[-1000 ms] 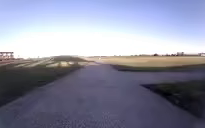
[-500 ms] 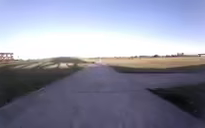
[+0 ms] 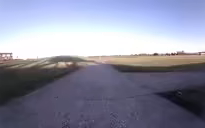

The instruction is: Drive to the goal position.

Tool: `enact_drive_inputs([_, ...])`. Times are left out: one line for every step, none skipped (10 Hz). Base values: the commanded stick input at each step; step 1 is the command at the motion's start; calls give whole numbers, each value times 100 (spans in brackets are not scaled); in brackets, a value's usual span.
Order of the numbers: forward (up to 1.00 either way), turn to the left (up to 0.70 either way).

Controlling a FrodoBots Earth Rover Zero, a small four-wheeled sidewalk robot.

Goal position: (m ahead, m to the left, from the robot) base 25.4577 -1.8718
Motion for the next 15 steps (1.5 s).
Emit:
enact_drive_inputs([70, 0])
enact_drive_inputs([70, 0])
enact_drive_inputs([70, 0])
enact_drive_inputs([70, 0])
enact_drive_inputs([70, 0])
enact_drive_inputs([70, 0])
enact_drive_inputs([70, 0])
enact_drive_inputs([70, 0])
enact_drive_inputs([70, 0])
enact_drive_inputs([70, 0])
enact_drive_inputs([70, 0])
enact_drive_inputs([70, 0])
enact_drive_inputs([70, 0])
enact_drive_inputs([70, 0])
enact_drive_inputs([70, 0])
